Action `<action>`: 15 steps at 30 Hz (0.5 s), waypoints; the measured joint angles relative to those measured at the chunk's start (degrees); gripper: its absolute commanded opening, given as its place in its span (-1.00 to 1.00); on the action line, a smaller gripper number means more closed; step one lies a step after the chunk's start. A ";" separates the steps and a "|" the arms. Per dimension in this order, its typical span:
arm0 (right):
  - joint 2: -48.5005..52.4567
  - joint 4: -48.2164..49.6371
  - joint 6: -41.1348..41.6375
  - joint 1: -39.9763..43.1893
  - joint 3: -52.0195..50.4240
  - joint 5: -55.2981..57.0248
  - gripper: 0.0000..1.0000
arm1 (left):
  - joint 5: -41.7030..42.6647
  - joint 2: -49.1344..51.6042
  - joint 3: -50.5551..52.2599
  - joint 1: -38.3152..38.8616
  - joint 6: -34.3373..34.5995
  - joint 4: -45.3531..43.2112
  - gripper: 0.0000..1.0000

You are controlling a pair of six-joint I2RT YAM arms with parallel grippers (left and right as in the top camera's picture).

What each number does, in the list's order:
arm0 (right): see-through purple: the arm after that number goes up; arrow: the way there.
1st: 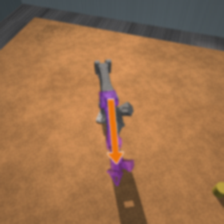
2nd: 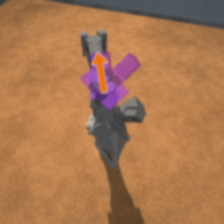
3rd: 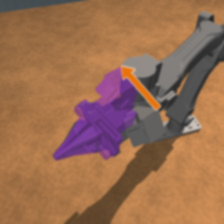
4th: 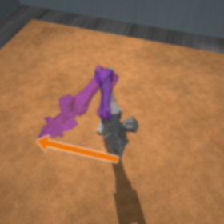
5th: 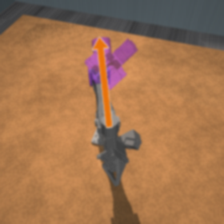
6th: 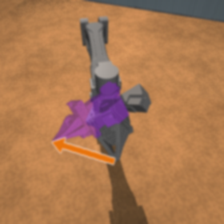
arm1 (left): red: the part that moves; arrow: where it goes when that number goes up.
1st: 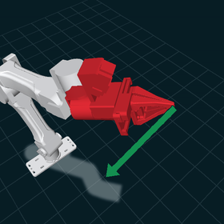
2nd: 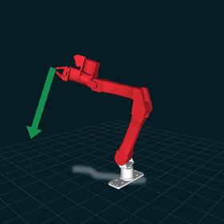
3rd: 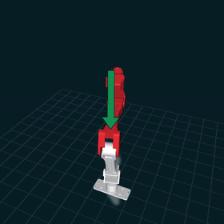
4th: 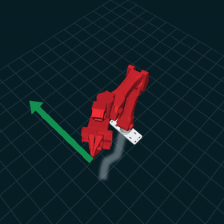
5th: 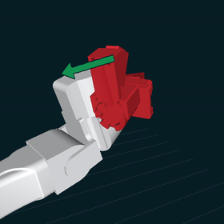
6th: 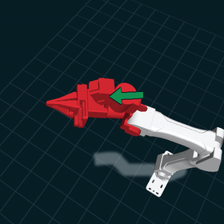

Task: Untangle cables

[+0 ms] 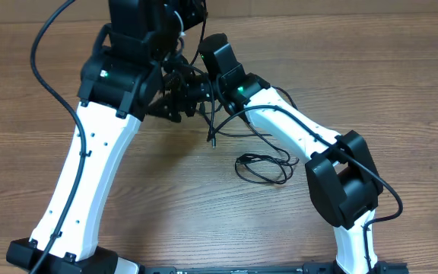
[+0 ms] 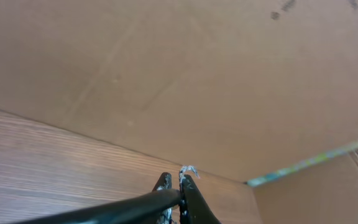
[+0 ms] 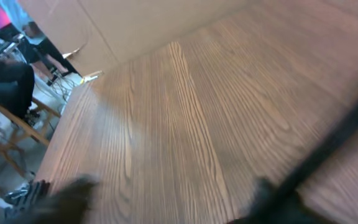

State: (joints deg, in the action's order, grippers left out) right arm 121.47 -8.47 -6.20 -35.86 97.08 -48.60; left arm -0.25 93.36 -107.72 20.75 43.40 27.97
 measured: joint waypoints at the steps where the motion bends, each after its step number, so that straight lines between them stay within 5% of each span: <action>1: 0.00 0.07 0.04 -0.15 0.00 0.02 -0.92 | 0.04 0.00 0.00 0.35 0.00 -0.20 -0.90; 11: 0.00 -2.80 0.52 0.92 0.02 2.32 -0.92 | 0.52 0.04 -0.07 0.87 -0.98 4.28 -0.85; 15: 0.00 -1.75 1.73 4.52 0.02 1.07 -0.92 | 1.09 0.04 -0.09 0.87 -2.47 5.09 -0.50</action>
State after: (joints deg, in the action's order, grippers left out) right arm 121.47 -10.22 -4.47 -31.33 97.10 -47.53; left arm 0.84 93.41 -107.81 21.63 40.93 33.06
